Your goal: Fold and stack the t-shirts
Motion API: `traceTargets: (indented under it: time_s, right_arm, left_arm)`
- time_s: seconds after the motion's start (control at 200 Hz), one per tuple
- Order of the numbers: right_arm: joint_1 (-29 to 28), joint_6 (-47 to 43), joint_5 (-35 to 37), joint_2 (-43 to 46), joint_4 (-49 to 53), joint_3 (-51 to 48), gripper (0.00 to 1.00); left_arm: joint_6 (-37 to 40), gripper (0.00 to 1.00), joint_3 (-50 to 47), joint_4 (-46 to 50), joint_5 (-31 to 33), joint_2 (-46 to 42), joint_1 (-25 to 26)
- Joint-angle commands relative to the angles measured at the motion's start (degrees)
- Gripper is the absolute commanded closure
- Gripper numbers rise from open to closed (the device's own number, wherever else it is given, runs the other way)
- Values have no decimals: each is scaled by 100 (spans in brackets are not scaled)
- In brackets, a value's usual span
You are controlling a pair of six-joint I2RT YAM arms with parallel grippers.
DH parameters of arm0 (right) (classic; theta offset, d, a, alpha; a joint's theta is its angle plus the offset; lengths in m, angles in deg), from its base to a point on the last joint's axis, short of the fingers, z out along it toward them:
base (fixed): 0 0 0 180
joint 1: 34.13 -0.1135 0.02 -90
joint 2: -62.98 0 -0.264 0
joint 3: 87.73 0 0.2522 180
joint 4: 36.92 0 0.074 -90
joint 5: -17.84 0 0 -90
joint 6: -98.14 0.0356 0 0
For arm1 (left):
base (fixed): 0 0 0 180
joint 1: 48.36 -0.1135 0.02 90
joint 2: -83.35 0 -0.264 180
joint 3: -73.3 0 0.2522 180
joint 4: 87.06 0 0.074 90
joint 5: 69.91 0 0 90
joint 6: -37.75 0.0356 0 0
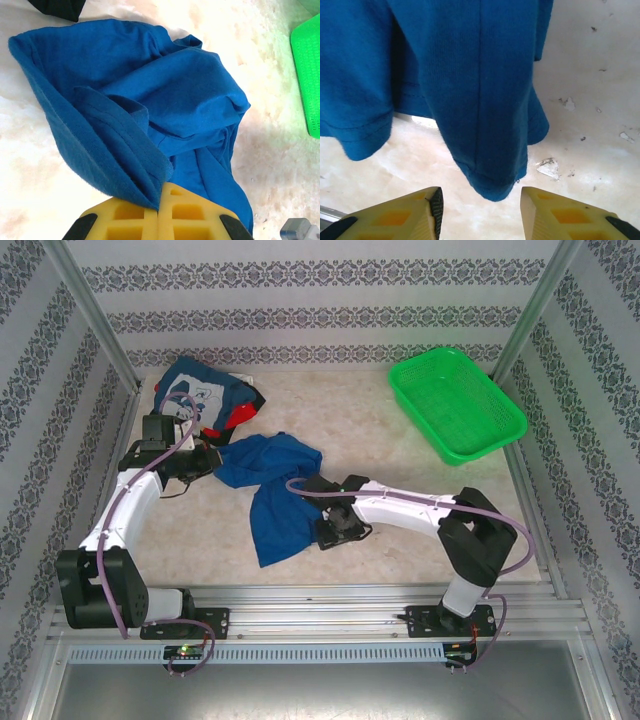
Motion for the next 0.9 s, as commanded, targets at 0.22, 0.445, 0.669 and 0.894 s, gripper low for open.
traceTargets:
  time_s: [0.22, 0.445, 0.669, 0.894]
  right_arm:
    - [-255, -72, 368, -358, 379, 349, 56]
    - [-264, -58, 526, -579, 524, 489, 61]
    - [-261, -12, 725, -701, 575, 517, 76]
    - [-264, -46, 950, -332, 748, 637, 100]
  left_arm:
    - [117, 100, -100, -46, 35, -148, 51]
    - [187, 100, -94, 10, 48, -132, 56]
    - [237, 100, -79, 22, 59, -130, 51]
    - [309, 100, 46, 121, 109, -134, 54]
